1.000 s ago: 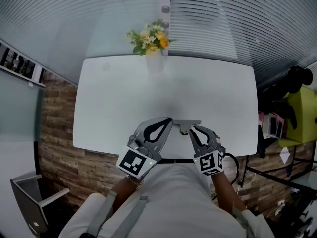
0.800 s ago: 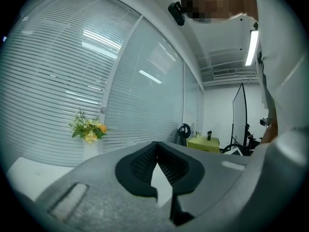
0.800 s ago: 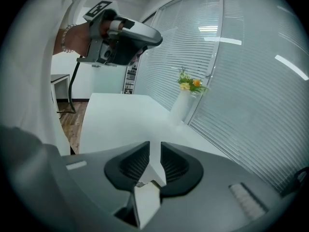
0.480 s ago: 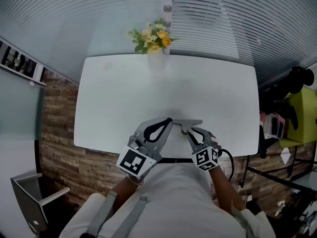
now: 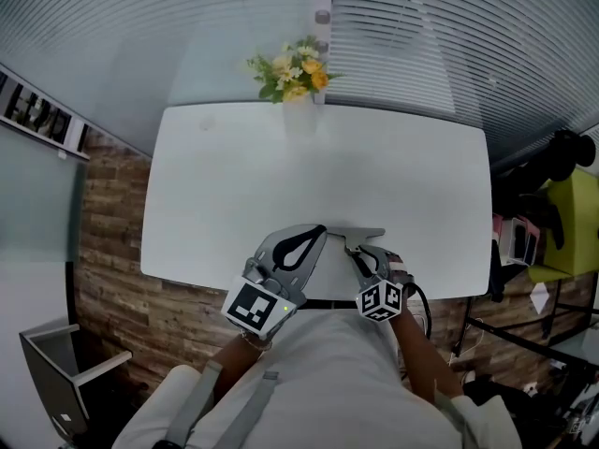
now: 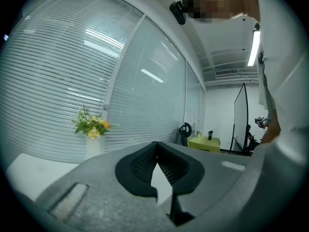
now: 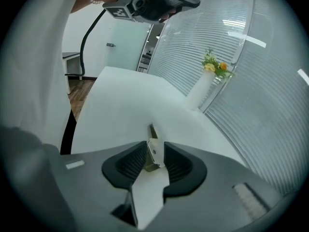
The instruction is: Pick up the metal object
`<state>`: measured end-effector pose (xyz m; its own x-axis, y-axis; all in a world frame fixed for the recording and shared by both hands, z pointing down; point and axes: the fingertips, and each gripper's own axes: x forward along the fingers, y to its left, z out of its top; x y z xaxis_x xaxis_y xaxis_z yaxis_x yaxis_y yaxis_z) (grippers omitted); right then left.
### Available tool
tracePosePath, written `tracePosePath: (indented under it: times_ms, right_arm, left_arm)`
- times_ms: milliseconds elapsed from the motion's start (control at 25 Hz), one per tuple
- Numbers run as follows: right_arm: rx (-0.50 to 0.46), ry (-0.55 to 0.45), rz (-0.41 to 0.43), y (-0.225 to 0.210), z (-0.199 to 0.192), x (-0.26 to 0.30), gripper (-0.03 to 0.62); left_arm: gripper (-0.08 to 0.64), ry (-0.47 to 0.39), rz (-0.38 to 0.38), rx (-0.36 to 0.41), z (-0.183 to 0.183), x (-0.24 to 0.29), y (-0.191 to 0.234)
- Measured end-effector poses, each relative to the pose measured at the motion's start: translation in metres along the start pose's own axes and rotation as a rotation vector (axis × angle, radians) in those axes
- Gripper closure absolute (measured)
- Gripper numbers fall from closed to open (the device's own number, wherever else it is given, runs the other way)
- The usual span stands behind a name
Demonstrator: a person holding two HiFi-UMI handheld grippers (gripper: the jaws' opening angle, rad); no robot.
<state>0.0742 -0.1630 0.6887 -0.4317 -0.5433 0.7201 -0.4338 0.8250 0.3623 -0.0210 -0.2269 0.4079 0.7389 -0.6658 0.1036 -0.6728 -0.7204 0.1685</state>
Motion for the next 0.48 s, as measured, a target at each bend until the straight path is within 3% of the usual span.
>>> tracePosePath:
  times_ms: [480]
  right_arm:
    - [-0.114, 0.007, -0.04, 0.006, -0.016, 0.027, 0.46]
  left_arm:
    - [0.557, 0.011, 0.02, -0.013, -0.005, -0.003, 0.007]
